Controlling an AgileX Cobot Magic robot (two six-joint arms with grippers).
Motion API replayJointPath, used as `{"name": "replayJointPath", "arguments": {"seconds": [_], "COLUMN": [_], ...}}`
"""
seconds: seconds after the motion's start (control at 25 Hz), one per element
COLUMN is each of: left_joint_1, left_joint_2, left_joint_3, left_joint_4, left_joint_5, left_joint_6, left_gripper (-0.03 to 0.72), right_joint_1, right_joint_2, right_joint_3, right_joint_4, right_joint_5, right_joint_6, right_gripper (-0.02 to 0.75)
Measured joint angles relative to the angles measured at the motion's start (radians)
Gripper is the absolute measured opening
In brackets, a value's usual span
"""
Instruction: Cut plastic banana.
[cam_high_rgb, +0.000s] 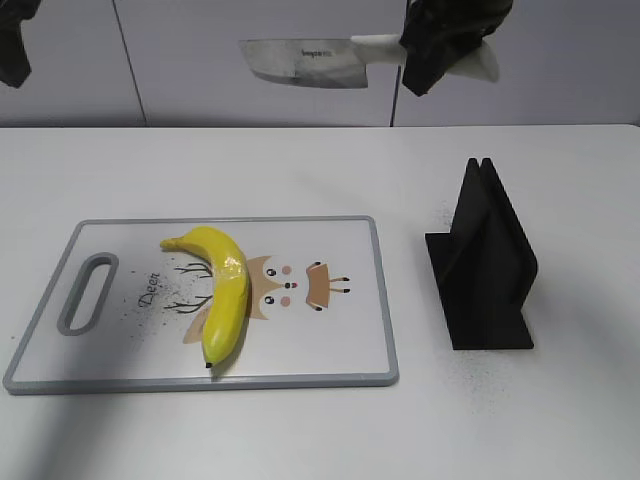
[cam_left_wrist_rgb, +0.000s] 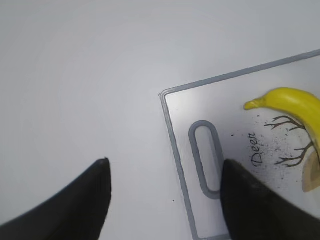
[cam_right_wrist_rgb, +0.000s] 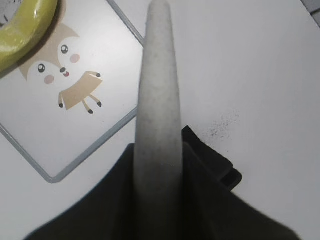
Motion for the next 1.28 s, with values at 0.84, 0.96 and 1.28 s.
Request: {"name": "replayJointPath", "arguments": {"seconds": [0.84, 0.96, 1.28], "left_joint_1": [0.113, 0.113, 0.113], "left_joint_2": [-0.764, -0.942, -1.413], "left_joint_3": [0.76, 0.887, 1.076], "left_joint_4": [-0.105, -0.105, -0.105], "left_joint_5": [-0.037, -0.082, -0.101], "left_joint_6": [-0.045, -0.045, -0.045], "left_gripper": [0.584, 0.584, 0.584], "right_joint_1": [-0.001, -0.004, -0.038], "right_joint_2": [-0.53, -0.563, -0.59], "right_joint_3": [0.692, 0.76, 0.902], "right_joint_4": [0.049, -0.018, -0.108], "right_joint_5": [-0.282, -0.311, -0.426], "right_joint_6": [0.456, 0.56, 0.745], "right_gripper": [0.162, 0.162, 0.162]}}
